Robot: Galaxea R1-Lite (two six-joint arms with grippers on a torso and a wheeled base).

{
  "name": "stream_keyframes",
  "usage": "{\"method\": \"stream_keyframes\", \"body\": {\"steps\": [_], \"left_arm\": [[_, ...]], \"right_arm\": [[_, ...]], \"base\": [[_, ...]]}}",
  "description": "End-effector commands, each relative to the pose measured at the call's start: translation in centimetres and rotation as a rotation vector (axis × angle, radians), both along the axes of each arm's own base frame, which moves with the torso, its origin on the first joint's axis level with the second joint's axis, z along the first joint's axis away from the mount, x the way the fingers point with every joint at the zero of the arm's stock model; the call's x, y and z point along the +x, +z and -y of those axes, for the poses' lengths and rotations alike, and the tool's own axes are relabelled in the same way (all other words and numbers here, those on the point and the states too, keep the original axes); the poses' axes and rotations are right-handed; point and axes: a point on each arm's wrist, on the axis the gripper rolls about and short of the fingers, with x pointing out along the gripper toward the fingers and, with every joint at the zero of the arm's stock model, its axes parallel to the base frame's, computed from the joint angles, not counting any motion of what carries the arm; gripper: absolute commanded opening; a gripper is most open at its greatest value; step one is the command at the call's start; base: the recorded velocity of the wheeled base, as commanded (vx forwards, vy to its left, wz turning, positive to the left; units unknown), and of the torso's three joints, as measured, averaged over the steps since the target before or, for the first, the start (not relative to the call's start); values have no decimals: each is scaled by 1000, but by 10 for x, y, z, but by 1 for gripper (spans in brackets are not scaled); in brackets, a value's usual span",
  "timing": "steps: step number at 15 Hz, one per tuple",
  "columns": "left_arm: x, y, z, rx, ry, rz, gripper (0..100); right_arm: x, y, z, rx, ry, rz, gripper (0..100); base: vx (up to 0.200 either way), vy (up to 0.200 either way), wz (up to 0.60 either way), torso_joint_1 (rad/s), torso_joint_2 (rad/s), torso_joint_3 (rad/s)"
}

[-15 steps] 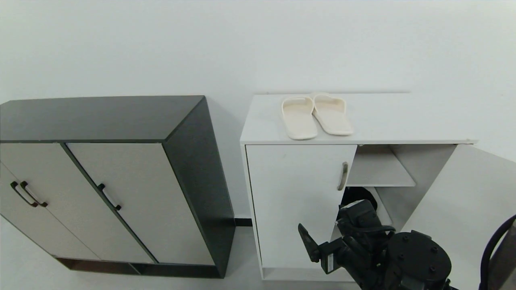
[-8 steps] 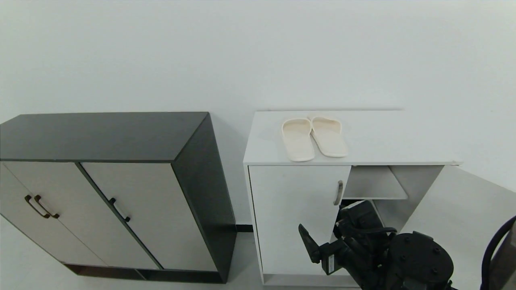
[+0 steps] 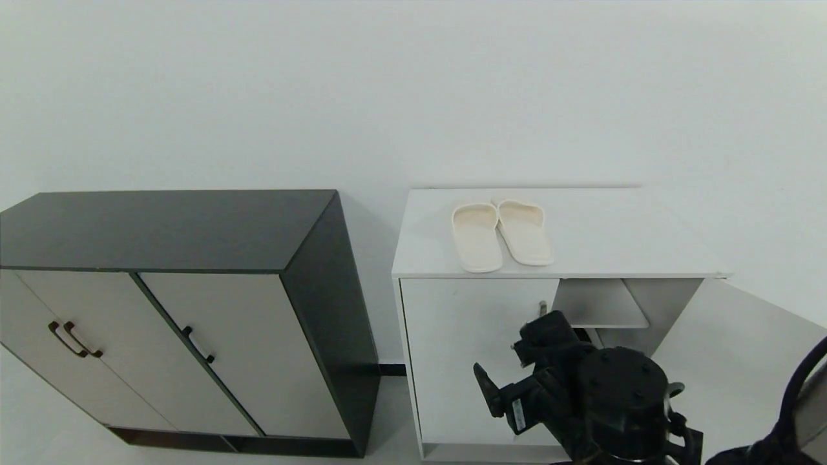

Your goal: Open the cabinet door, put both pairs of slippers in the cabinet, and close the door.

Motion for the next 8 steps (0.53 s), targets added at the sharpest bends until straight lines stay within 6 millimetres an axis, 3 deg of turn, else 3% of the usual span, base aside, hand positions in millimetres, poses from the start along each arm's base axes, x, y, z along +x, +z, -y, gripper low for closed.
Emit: {"method": "stream_keyframes", "body": {"steps": [1,2,4,8], "left_arm": [[0,0,0,0,1,-1,0],[0,0,0,0,0,-1,0],[0,0,0,1,0,-1,0],[0,0,0,-2,0,-1,0]], "right_arm": [[8,66,-6,168,-100,-2,100],[10,91,-8,212,-156,-50,100],[16,114,-8,230,-271,-67,100],[22,106,-2,181,-301,-61,100]], "base": [[0,0,0,0,0,0],[0,0,0,0,0,0],[0,0,0,0,0,0],[0,0,0,0,0,0]]}}
